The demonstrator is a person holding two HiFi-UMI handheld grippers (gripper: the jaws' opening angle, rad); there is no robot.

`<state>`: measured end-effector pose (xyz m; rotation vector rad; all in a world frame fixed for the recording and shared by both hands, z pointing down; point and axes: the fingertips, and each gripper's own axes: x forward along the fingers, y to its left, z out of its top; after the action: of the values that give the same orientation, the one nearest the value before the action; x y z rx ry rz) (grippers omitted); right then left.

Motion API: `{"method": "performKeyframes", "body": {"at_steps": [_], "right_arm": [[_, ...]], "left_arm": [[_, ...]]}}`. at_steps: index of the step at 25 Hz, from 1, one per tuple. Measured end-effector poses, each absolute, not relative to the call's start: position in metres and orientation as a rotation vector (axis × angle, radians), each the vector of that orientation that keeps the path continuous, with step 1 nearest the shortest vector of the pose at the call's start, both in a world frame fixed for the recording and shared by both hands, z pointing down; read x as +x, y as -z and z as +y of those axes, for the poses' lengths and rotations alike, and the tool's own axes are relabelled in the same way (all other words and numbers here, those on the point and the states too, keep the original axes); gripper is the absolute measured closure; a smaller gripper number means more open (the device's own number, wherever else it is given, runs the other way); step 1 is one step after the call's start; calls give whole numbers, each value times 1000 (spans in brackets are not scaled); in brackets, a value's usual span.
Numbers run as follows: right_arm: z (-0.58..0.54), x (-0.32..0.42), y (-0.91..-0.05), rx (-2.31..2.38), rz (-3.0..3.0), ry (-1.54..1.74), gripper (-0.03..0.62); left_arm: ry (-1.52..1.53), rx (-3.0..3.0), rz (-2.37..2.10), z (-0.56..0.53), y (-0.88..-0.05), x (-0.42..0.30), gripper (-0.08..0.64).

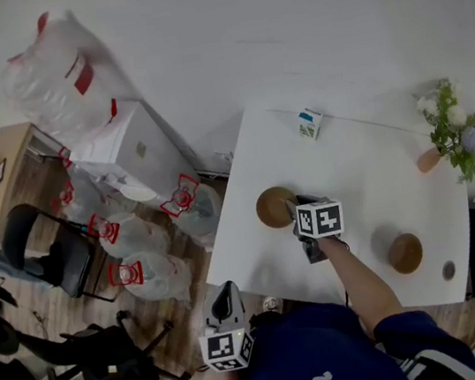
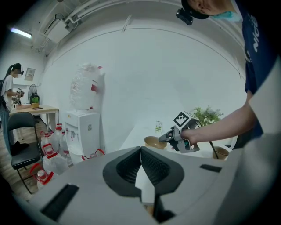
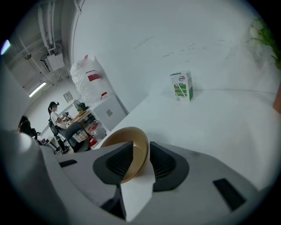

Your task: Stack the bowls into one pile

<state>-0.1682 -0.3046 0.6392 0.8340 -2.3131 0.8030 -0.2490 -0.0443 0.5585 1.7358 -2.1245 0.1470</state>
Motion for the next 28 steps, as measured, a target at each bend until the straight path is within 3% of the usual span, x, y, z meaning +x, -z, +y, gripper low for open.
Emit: {"method": "performKeyframes", "body": {"at_steps": [3,6,28], "right_arm": [[-305,-169,-645,838,-2290,-818,464],[-307,-166,-647,869,-2278,-831,543],[-297,-127,-588,1017,-2409,-905,555]], "left_arm": [[-153,1726,-2131,-42,-559,-251,543],[-154,1728,-2141,-41,-558,-251,543],[-133,1820,-2102,-42,-555,-252,543]]}}
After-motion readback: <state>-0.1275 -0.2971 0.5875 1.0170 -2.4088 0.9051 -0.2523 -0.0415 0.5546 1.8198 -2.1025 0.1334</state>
